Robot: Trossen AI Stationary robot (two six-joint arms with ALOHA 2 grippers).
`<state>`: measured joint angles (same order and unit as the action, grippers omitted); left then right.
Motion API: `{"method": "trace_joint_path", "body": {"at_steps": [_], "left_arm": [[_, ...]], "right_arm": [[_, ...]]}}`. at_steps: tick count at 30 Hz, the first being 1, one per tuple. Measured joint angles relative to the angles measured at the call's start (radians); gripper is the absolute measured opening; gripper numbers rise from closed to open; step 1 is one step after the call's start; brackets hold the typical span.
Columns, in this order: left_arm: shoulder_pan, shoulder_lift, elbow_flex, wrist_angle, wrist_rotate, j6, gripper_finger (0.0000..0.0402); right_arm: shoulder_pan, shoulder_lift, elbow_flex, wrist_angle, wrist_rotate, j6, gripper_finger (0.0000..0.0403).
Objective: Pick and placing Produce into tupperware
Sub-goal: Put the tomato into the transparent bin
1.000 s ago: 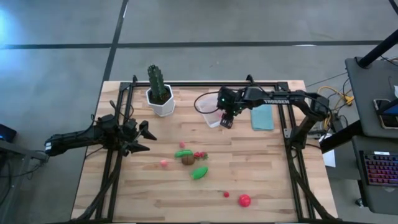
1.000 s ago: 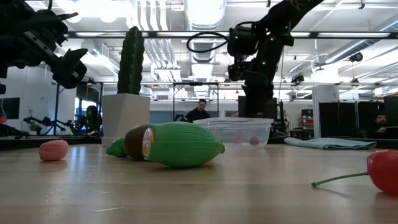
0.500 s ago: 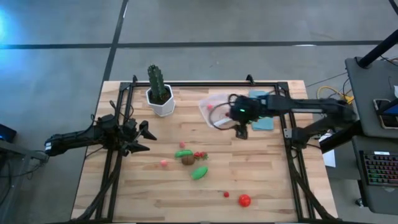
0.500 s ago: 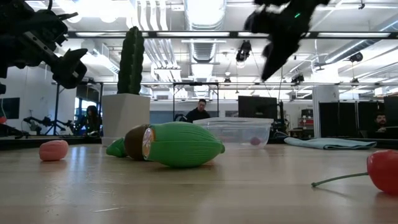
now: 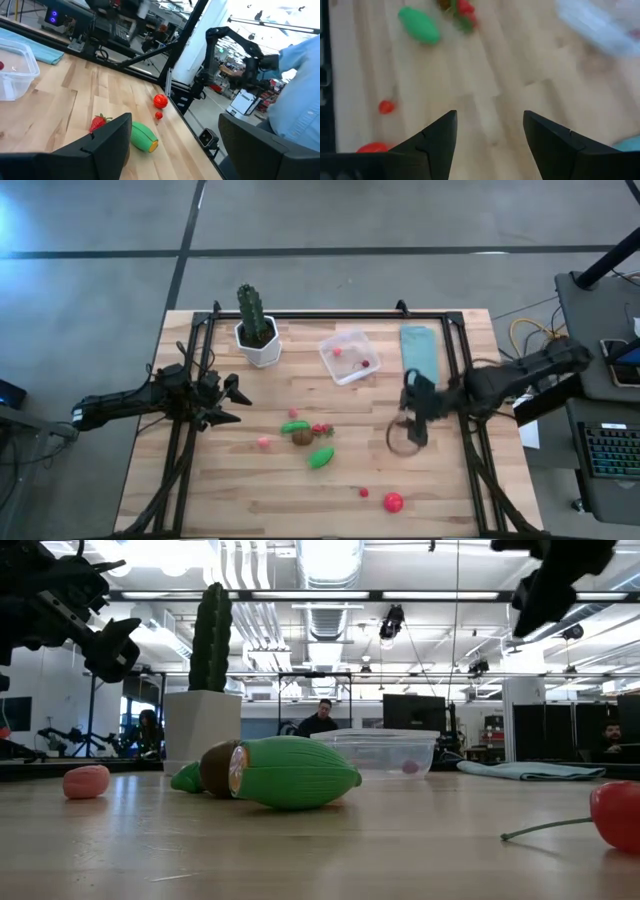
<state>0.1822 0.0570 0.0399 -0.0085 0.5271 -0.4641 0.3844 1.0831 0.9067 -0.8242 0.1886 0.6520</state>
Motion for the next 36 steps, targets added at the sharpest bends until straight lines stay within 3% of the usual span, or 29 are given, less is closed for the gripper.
{"method": "trace_joint_path", "body": {"at_steps": [10, 21, 36], "left_arm": [[0.0, 0.001, 0.0, 0.0, 0.0, 0.0, 0.0283], [0.0, 0.001, 0.0, 0.0, 0.0, 0.0, 0.0283], [0.0, 0.0, 0.0, 0.0, 0.0, 0.0, 0.0283]], "right_arm": [[0.243, 0.3, 0.113, 0.032, -0.113, 0.274, 0.0219], [0.412, 0.606, 0.343, -0.053, -0.11, 0.256, 0.0219], [0.446, 0.724, 0.414, -0.055, -0.109, 0.346, 0.0235]]}}
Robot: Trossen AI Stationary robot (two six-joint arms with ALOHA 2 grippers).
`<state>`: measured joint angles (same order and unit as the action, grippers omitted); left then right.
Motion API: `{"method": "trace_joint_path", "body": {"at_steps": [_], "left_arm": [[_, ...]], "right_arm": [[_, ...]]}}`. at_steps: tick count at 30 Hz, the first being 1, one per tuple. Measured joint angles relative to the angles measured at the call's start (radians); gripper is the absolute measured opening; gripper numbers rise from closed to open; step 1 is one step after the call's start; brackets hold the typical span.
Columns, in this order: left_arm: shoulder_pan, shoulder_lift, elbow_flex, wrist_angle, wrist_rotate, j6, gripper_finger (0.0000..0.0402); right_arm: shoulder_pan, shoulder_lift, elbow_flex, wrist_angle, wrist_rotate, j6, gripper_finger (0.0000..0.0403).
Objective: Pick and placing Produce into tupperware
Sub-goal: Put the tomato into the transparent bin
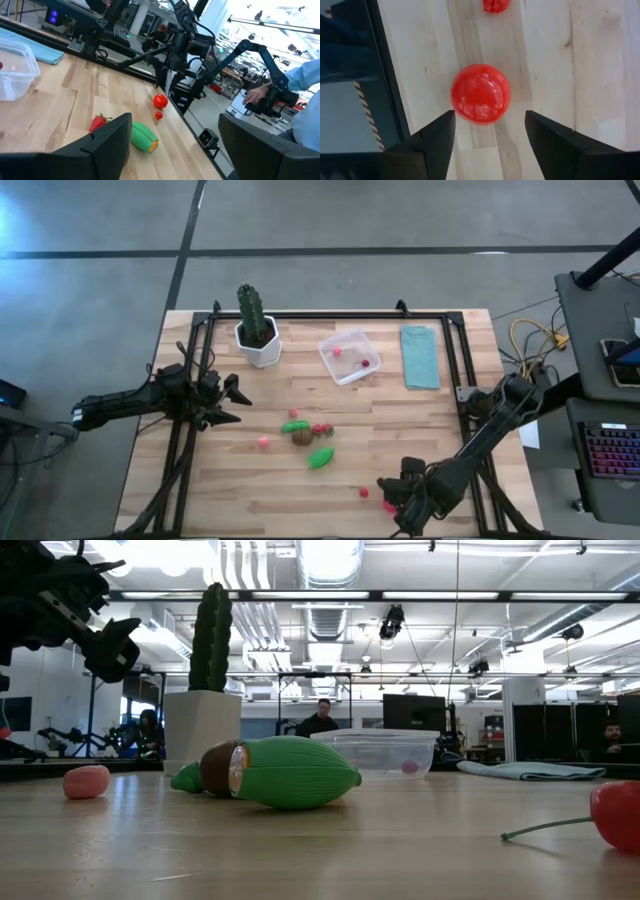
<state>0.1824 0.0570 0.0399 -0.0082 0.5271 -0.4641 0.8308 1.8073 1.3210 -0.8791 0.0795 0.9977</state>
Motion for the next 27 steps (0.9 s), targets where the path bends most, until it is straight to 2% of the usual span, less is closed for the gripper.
{"method": "trace_joint_path", "body": {"at_steps": [10, 27], "left_arm": [[0.0, 0.001, 0.0, 0.0, 0.0, 0.0, 0.0283], [0.0, 0.001, 0.0, 0.0, 0.0, 0.0, 0.0283]], "right_arm": [[0.005, 0.007, -0.004, 0.004, 0.023, 0.0, 0.0288], [0.042, 0.038, -0.017, 0.077, 0.068, -0.014, 0.0284]]}}
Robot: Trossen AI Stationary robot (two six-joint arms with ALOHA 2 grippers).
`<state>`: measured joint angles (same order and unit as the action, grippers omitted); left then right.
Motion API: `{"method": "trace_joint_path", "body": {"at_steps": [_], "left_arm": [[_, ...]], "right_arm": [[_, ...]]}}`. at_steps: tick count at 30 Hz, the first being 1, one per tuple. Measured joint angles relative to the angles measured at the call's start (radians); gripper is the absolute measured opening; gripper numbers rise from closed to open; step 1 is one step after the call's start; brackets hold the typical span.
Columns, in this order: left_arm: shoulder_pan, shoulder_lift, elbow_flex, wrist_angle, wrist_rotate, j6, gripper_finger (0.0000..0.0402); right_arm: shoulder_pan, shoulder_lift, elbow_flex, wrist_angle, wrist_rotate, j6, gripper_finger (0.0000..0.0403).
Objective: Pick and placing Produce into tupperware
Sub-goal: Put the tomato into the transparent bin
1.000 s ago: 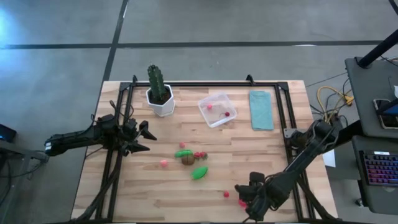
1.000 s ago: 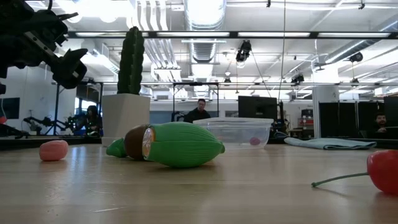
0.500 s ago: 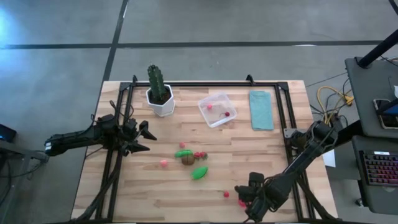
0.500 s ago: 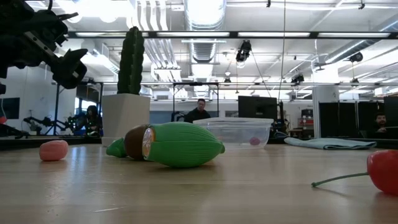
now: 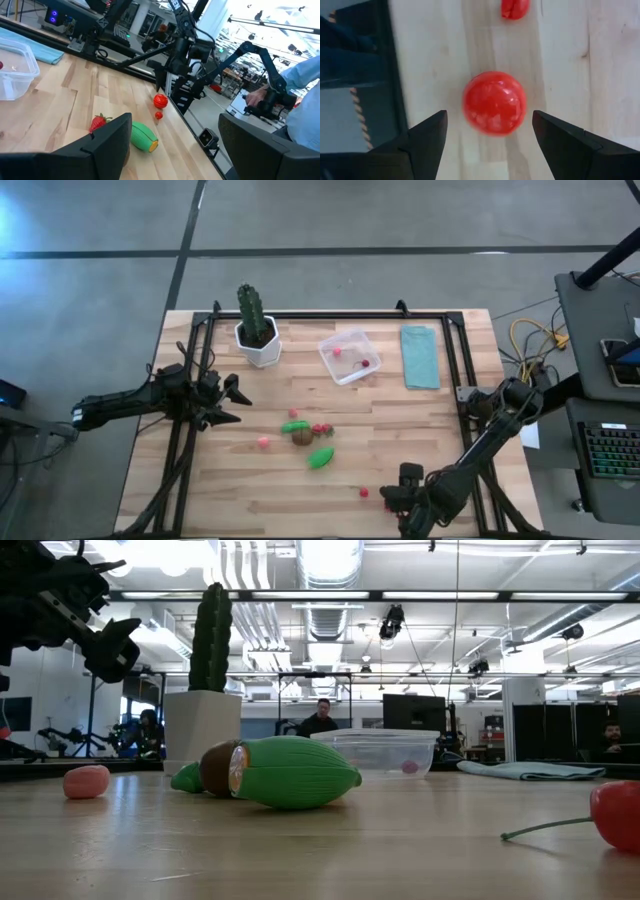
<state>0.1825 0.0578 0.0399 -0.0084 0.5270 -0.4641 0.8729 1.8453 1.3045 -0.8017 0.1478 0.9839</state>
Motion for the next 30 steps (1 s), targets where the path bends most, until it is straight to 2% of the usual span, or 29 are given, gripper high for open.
{"method": "trace_joint_path", "body": {"at_steps": [7, 14, 30], "left_arm": [[0.0, -0.001, 0.0, 0.0, 0.0, 0.0, 0.0283], [0.0, 0.0, 0.0, 0.0, 0.0, 0.0, 0.0283], [0.0, 0.0, 0.0, 0.0, 0.0, 0.0, 0.0283]], "right_arm": [[-0.003, 0.039, -0.002, 0.01, 0.012, 0.039, 0.029], [-0.003, 0.045, -0.007, 0.004, 0.065, 0.008, 0.0292], [-0.005, 0.116, 0.013, 0.007, 0.059, 0.033, 0.029]]}}
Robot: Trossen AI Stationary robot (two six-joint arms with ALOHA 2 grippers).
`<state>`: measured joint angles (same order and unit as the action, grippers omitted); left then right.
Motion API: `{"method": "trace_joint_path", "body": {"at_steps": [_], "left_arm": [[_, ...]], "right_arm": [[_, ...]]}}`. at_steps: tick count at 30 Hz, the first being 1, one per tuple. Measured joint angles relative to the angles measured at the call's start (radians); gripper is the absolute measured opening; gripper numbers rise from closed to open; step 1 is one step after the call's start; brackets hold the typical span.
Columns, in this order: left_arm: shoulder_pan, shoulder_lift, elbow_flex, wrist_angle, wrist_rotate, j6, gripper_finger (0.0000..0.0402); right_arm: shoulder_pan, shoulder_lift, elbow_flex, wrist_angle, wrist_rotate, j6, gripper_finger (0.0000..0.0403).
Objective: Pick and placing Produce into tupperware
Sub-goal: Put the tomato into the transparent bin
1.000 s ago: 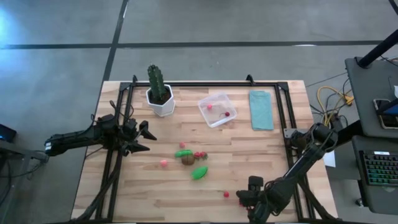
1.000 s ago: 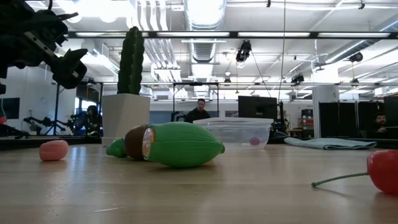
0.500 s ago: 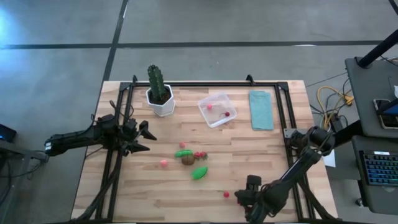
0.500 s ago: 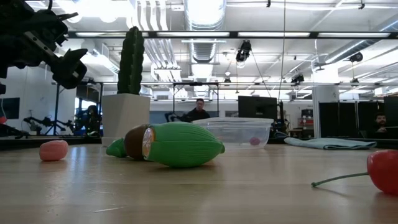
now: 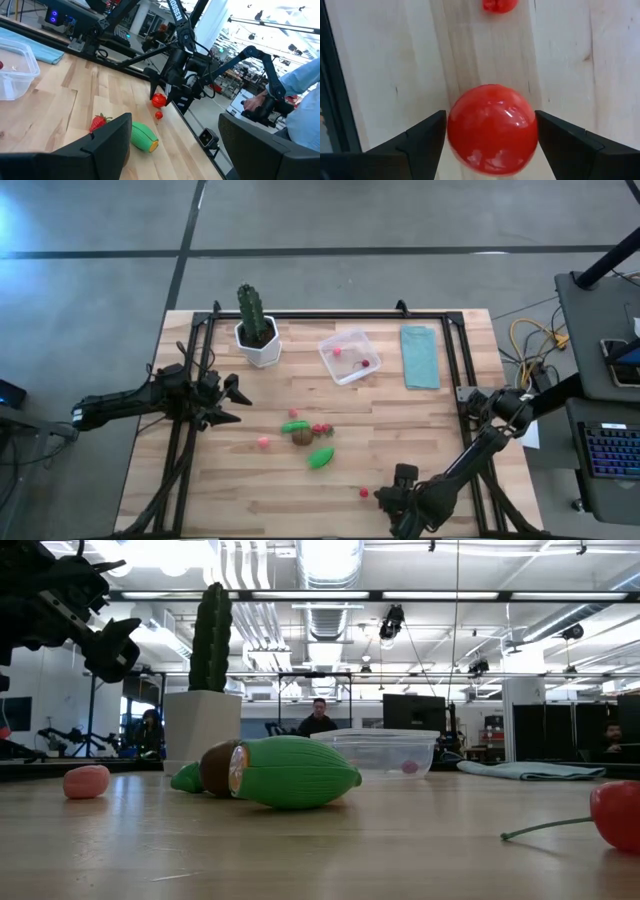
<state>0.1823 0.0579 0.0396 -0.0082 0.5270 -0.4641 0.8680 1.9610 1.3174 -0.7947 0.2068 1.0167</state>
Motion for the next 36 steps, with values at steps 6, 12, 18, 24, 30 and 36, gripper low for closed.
{"method": "trace_joint_path", "body": {"at_steps": [6, 12, 18, 24, 30, 36], "left_arm": [[0.0, -0.001, 0.0, 0.0, 0.0, 0.0, 0.0283], [0.0, -0.001, 0.0, 0.0, 0.0, 0.0, 0.0283], [0.0, -0.001, 0.0, 0.0, 0.0, 0.0, 0.0283], [0.0, -0.001, 0.0, 0.0, 0.0, 0.0, 0.0283], [0.0, -0.001, 0.0, 0.0, 0.0, 0.0, 0.0283], [0.0, -0.001, 0.0, 0.0, 0.0, 0.0, 0.0283]], "right_arm": [[0.0, 0.0, -0.002, -0.019, -0.003, 0.076, 0.0274], [-0.001, -0.001, -0.004, -0.021, -0.003, 0.076, 0.0252], [-0.011, -0.002, -0.003, -0.03, -0.004, 0.094, 0.0258], [-0.052, -0.003, 0.069, -0.154, 0.035, 0.077, 0.0254], [-0.117, -0.082, 0.1, -0.232, 0.187, 0.131, 0.0253], [-0.244, -0.229, 0.047, -0.251, 0.346, 0.188, 0.0254]]}}
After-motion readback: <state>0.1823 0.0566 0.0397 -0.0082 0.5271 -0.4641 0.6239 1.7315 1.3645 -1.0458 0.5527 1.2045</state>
